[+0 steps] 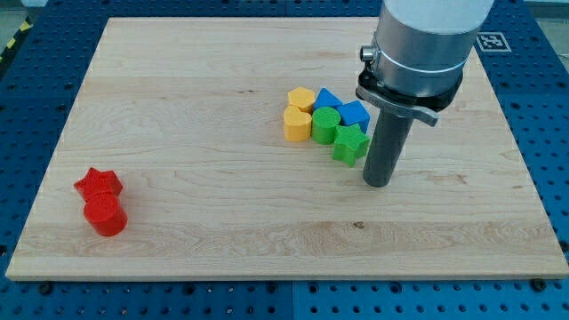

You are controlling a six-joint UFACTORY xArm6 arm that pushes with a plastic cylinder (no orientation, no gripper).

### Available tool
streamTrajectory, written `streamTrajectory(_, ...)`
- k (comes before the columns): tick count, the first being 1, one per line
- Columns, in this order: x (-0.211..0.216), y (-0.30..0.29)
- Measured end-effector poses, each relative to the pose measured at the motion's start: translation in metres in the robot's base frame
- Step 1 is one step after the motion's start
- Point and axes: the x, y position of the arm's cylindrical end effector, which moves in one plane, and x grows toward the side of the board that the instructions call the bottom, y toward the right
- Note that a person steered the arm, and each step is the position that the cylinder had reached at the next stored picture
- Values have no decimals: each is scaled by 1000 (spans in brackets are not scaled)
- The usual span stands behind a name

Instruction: Put your hand at the bottom left corner

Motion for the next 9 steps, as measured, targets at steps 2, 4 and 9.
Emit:
streamTrajectory(2,22,0)
streamTrajectory(4,39,-2)
streamTrajectory(9,68,-93)
